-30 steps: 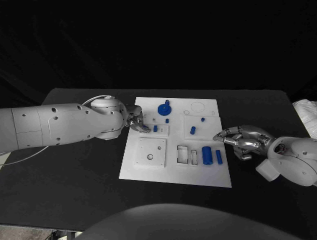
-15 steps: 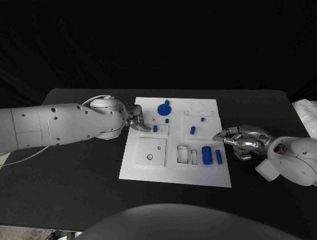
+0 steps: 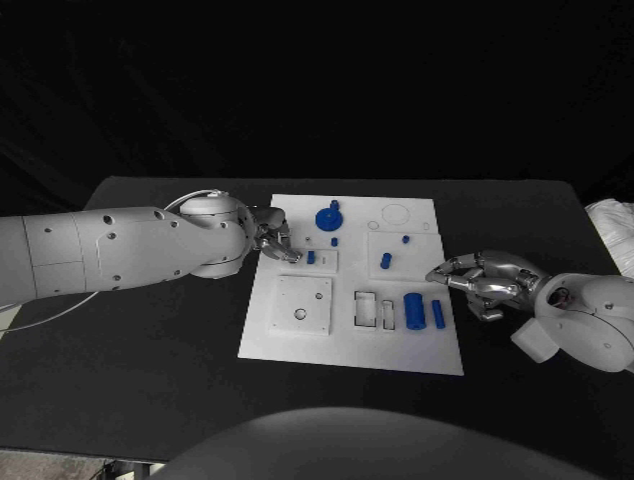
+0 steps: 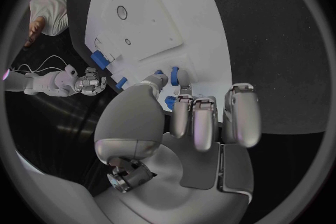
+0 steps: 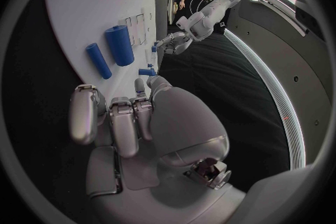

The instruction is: Assemble the parts on the task board

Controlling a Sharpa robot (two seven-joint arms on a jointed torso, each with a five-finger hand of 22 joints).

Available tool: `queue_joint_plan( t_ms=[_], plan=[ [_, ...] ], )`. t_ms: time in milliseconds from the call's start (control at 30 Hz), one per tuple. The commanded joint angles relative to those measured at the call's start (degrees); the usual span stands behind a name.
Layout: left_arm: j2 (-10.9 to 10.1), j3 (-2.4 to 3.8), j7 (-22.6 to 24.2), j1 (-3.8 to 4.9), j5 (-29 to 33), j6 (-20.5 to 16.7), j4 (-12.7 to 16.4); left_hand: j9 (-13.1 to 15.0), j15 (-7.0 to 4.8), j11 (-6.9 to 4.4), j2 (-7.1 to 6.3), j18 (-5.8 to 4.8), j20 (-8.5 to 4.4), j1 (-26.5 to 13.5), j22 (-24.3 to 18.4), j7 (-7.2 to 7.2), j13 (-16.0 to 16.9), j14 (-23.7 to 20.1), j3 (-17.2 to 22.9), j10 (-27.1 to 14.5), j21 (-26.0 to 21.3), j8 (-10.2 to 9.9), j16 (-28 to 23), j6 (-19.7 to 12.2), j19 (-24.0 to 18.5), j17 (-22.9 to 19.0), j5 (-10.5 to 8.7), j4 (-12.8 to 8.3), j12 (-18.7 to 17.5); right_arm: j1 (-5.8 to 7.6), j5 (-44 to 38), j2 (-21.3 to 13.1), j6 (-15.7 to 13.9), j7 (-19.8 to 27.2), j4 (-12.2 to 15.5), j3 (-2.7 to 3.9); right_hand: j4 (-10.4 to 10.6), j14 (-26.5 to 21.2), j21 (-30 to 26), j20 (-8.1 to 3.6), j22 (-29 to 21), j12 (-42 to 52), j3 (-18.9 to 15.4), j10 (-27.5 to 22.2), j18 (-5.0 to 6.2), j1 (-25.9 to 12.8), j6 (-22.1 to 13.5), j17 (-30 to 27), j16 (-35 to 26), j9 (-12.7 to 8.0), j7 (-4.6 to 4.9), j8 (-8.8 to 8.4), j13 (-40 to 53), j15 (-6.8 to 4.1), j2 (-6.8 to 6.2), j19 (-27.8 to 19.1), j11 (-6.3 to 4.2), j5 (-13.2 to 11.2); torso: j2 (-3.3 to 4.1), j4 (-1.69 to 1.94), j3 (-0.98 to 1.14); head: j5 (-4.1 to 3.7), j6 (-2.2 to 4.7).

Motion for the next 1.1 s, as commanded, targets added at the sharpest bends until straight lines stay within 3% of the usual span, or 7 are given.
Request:
queue_joint_plan(
  t_ms=[33,367,600,1100],
  plan=[
    [0.13,0.01,1.17,0.0,0.23,-0.92,0.04,0.2,-0.38,-0.3,-0.69,0.33,-0.42,-0.04,12.29,-0.4,8.78,6.03,0.5,0.39,0.33,0.36,0.14,-0.05,2.39,15.05,0.93,0.01,0.38,-0.05,-0.38,0.06,1.11,-0.07,0.01,0.0,-0.02,5.95,-0.29,-0.05,10.07,-0.23,0.4,9.51,0.29,0.07,-0.33,15.09,0.2,0.06,0.17,0.19,3.36,-0.37,-0.28,-0.53,-3.08,0.38,0.02,-0.02,0.0,0.1,0.0],
    [0.16,0.01,1.31,0.0,0.26,-0.89,0.01,0.6,-0.5,-0.43,-1.47,0.31,-0.53,0.0,12.3,-0.52,8.86,6.03,1.75,0.47,0.41,0.78,0.14,-0.03,2.44,15.05,3.84,0.0,0.46,-0.06,-0.39,0.03,1.23,-0.25,-0.01,-0.01,-0.02,5.95,-0.29,-0.05,10.07,-0.23,0.41,9.51,0.29,0.07,-0.33,15.09,0.2,0.06,0.17,0.19,3.36,-0.37,-0.28,-0.53,-3.08,0.38,-0.02,0.0,0.0,0.16,0.0],
    [0.1,0.01,1.3,0.0,0.27,-0.89,0.13,0.67,-0.52,-0.44,-1.66,0.31,-0.56,-0.25,12.3,-0.51,8.84,6.03,2.09,0.46,0.41,0.83,0.14,-0.07,2.44,15.05,4.71,0.05,0.43,-0.07,-0.39,0.05,1.27,-0.28,-0.03,-0.01,-0.11,5.95,-0.34,-0.05,10.06,-0.23,0.77,9.51,0.31,-0.01,-0.35,15.09,0.2,0.07,0.19,0.2,3.36,-0.37,-0.38,-0.56,-3.07,0.4,0.04,-0.03,0.0,0.18,0.0],
    [-0.32,0.01,1.52,0.0,0.27,-1.97,0.72,1.98,-0.9,-0.93,-3.22,0.26,-0.9,1.99,12.38,-1.1,9.33,6.03,5.03,0.97,0.69,2.44,0.14,0.4,2.56,15.05,10.19,-0.18,0.89,-0.08,-0.38,0.01,1.19,-0.28,-0.06,-0.01,-0.15,5.95,-0.47,-0.05,10.01,-0.23,1.04,9.51,0.34,-0.09,-0.37,15.09,0.2,0.08,0.21,0.21,3.36,-0.37,-0.43,-0.67,-3.06,0.4,0.03,0.0,0.0,0.2,0.0]
  ],
)
